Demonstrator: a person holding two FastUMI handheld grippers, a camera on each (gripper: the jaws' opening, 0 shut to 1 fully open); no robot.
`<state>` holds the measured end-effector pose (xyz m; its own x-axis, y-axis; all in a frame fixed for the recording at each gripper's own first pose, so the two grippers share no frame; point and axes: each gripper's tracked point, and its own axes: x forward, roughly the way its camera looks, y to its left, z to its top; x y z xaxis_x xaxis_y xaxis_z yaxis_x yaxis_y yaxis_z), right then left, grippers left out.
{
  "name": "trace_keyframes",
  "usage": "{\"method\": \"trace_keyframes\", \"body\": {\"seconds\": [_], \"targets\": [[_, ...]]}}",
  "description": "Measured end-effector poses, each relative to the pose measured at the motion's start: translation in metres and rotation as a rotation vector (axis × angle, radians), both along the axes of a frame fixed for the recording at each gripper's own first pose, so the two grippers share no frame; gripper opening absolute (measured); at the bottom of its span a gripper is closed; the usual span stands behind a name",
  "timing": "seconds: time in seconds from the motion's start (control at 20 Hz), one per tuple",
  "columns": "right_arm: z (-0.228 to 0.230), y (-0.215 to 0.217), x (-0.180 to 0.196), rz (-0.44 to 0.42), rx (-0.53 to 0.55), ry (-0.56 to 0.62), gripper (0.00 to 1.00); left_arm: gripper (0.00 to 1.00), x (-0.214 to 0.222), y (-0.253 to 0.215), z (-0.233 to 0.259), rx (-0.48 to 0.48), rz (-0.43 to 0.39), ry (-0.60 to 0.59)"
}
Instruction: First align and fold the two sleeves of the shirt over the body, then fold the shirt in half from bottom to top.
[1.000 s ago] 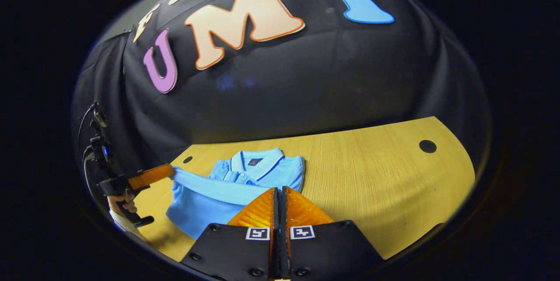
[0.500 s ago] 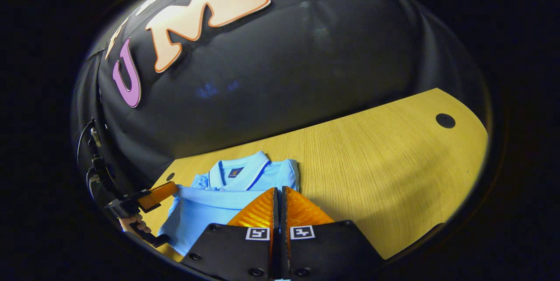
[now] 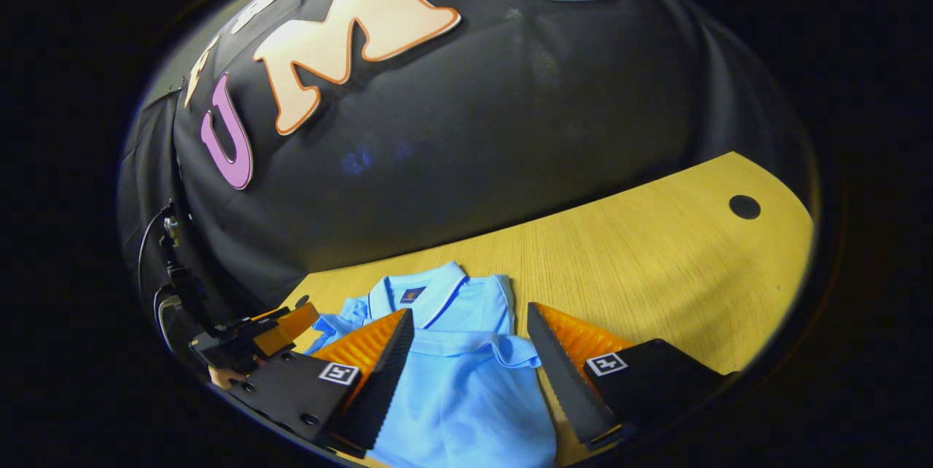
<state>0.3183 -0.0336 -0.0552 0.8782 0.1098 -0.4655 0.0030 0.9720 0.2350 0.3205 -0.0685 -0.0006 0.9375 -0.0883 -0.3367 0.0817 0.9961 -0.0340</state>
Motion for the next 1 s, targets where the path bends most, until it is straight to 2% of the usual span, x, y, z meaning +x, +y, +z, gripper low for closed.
{"method": "trace_keyframes", "body": {"seconds": [0.25, 0.4, 0.6, 0.75, 0.8, 0.85, 1.0], "targets": [[0.047, 0.020, -0.031, 0.050, 0.048, -0.052, 0.98, 0.96, -0.042, 0.002, 0.048, 0.016, -0.048, -0.038], [0.085, 0.024, -0.056, 0.074, -0.001, -0.146, 0.98, 0.96, -0.072, 0.004, 0.070, 0.030, -0.049, -0.052], [0.122, 0.034, -0.101, 0.110, -0.027, -0.209, 0.98, 0.96, -0.110, -0.021, 0.092, -0.020, -0.123, -0.074], [0.128, 0.041, -0.144, 0.163, -0.076, -0.217, 0.98, 0.96, -0.154, -0.022, 0.090, 0.000, -0.174, -0.085], [0.128, 0.040, -0.156, 0.166, -0.101, -0.224, 0.93, 0.96, -0.167, -0.024, 0.086, 0.005, -0.189, -0.075], [0.128, 0.037, -0.168, 0.167, -0.122, -0.231, 0.98, 0.96, -0.179, -0.026, 0.083, 0.006, -0.203, -0.072], [0.128, 0.045, -0.204, 0.176, -0.099, -0.252, 0.98, 0.96, -0.209, -0.028, 0.077, -0.015, -0.216, -0.056]]}}
